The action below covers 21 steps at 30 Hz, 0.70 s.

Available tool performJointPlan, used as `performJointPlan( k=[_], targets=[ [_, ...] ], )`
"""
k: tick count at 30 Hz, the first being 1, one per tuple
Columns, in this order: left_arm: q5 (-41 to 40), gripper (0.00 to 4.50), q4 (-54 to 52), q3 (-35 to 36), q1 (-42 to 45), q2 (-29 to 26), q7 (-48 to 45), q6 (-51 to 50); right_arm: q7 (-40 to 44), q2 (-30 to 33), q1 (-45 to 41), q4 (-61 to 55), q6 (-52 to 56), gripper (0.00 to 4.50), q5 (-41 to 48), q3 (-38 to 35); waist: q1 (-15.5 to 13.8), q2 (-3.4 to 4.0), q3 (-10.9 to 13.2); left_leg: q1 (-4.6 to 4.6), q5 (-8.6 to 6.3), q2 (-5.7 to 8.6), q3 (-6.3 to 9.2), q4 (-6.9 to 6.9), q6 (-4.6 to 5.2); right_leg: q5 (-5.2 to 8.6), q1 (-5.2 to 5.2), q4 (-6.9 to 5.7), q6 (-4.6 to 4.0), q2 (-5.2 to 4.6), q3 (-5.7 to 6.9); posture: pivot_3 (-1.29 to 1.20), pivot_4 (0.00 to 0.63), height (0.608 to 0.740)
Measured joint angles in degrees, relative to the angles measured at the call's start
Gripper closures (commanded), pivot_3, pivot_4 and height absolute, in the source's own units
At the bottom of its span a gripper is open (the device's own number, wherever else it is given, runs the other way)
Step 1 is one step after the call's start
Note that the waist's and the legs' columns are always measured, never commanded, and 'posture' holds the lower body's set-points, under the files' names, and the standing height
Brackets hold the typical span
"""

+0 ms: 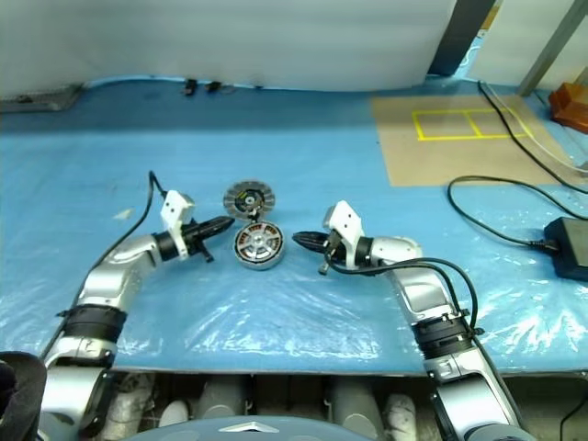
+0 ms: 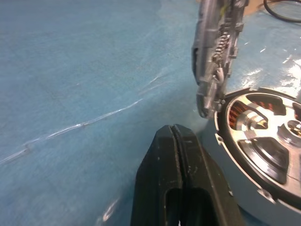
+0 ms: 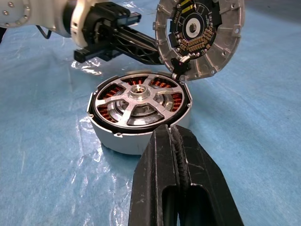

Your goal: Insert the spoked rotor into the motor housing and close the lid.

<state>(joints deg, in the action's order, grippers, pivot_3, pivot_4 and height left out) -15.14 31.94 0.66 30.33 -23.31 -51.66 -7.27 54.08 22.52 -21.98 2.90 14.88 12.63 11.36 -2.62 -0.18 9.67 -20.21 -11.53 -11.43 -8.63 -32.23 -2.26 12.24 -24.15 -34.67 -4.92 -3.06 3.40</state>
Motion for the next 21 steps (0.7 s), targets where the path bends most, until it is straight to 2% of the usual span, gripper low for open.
performJointPlan(
  k=[11, 21],
  targets=[
    [3.37, 4.47, 23.74, 1.29, 13.5, 4.34, -0.44, 8.81, -1.8, 0.6, 0.96, -4.18, 2.21, 4.5, 0.95, -0.71, -0.57, -0.14, 0.08, -0.06, 0.06, 0.3, 0.11, -0.01, -0.1, -0.02, 0.01, 0.04, 0.06, -0.06, 0.0, 0.0, 0.15, 0.74],
    [0.61, 4.47, 30.66, 5.25, 21.7, 8.02, -9.35, 6.08, -3.06, 0.64, 1.37, -5.9, 3.2, 4.5, 0.99, -1.08, -1.91, -0.36, 0.22, -0.05, 0.12, 0.39, 0.13, 0.0, -0.18, -0.04, 0.0, 0.03, 0.07, -0.14, 0.01, 0.0, 0.15, 0.74]
  ],
)
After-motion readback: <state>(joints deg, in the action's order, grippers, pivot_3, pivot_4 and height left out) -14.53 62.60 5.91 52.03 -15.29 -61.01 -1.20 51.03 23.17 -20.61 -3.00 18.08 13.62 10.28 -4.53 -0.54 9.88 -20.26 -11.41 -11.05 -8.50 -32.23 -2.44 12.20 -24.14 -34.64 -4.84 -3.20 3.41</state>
